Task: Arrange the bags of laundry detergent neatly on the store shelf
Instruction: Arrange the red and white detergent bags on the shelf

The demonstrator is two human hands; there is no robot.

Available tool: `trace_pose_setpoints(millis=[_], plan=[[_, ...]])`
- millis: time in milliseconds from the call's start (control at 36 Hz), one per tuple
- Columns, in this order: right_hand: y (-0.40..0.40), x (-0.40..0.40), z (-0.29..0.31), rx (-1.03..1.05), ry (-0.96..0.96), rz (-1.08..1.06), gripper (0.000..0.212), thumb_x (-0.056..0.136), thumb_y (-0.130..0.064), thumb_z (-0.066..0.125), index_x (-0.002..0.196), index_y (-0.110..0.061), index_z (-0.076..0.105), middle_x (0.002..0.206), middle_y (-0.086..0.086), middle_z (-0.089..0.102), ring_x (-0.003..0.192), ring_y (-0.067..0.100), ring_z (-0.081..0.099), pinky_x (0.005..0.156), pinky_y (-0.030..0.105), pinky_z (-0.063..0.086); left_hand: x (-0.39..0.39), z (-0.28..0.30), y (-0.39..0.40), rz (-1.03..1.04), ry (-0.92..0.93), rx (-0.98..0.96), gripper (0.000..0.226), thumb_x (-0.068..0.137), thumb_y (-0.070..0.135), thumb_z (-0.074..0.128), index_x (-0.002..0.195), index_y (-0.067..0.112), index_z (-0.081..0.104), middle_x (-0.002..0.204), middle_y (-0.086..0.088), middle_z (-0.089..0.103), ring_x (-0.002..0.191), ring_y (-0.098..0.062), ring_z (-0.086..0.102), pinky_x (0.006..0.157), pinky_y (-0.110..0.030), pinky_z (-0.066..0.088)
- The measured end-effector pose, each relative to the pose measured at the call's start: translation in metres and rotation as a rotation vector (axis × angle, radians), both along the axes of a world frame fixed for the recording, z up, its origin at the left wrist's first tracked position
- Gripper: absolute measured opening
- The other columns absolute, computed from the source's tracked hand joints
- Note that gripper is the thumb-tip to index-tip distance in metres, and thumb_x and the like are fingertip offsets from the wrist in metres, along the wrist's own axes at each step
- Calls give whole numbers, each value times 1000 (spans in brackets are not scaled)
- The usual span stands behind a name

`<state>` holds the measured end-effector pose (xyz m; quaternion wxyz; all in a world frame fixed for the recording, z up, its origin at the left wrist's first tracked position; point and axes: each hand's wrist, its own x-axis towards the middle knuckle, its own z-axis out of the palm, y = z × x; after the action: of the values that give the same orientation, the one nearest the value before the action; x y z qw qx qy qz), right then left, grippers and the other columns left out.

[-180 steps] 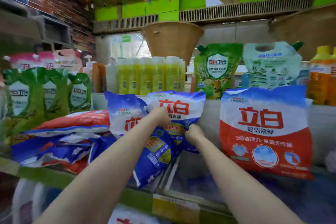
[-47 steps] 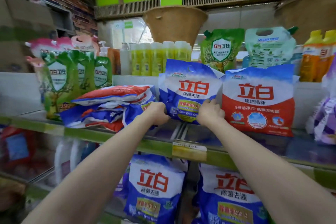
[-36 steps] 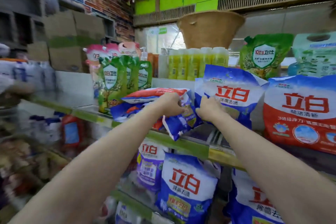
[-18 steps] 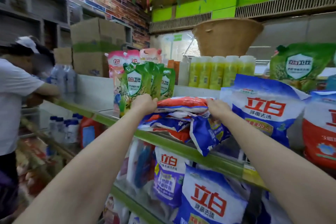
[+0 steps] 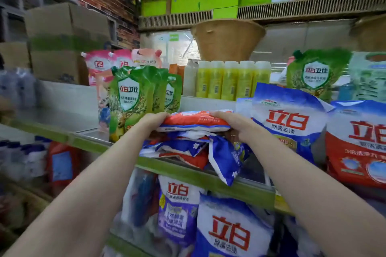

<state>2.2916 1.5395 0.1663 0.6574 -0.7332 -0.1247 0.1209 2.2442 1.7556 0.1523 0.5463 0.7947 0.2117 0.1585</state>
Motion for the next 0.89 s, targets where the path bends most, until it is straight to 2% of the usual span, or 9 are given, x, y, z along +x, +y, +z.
trace_pose_setpoints(millis=[56,167,278,306,361,417,583,806,889], plan=[[1,-2,2,9,-30,-5,18,85,-26,68,78,-13,57,55,3,66,41,12,61,42,19,51,2,1,2,32,-71,-53,39,86,40,60,106,6,57,83,-11,59,52,-22,57,42,-23,44],[-3,-2,1,58,-173,1,16,81,-11,70,94,-10,61,75,6,71,59,18,66,61,30,55,-3,7,-5,41,-215,-140,41,84,28,67,114,4,53,86,-9,56,61,-21,54,38,-20,45],[-15,-13,-4,217,-267,46,45,81,8,63,120,-11,52,91,5,71,67,16,70,61,30,59,-11,12,-17,36,-344,-201,47,75,22,77,111,-1,58,97,-13,62,79,-24,59,75,-35,54],[-19,-16,-5,235,-312,26,49,80,9,64,121,-14,49,98,6,69,75,17,70,65,32,60,-12,12,-20,14,-372,-207,39,73,19,78,103,-1,63,90,-11,67,75,-21,62,75,-32,54],[-29,-20,-6,252,-428,-28,55,78,11,65,119,-20,46,105,2,67,88,16,66,74,32,57,-18,15,-30,-65,-441,-219,10,75,8,75,79,6,66,59,2,69,50,-6,62,54,-15,52],[-41,-24,-4,258,-511,-76,60,76,12,68,122,-20,47,109,1,65,95,15,64,79,33,54,-23,20,-42,-152,-517,-217,14,77,-1,70,73,12,65,48,10,65,41,-1,59,47,-12,49],[-96,-35,1,290,-551,-176,69,74,14,69,133,-11,44,116,6,64,101,20,63,82,34,54,-27,30,-93,-319,-610,-190,22,75,-7,67,81,15,68,65,5,71,62,-12,66,67,-25,57],[-206,-53,-2,209,-552,-279,63,73,16,69,129,-2,48,117,13,64,91,19,64,81,32,58,-10,15,-194,-459,-542,-199,19,81,-2,66,85,16,65,59,12,69,52,-1,64,63,-22,56],[-247,-57,-4,117,-563,-350,60,74,10,70,128,-6,51,112,7,65,83,8,63,72,20,56,-5,7,-233,-480,-530,-179,25,81,0,68,102,11,65,73,8,68,59,-2,63,64,-17,53]])
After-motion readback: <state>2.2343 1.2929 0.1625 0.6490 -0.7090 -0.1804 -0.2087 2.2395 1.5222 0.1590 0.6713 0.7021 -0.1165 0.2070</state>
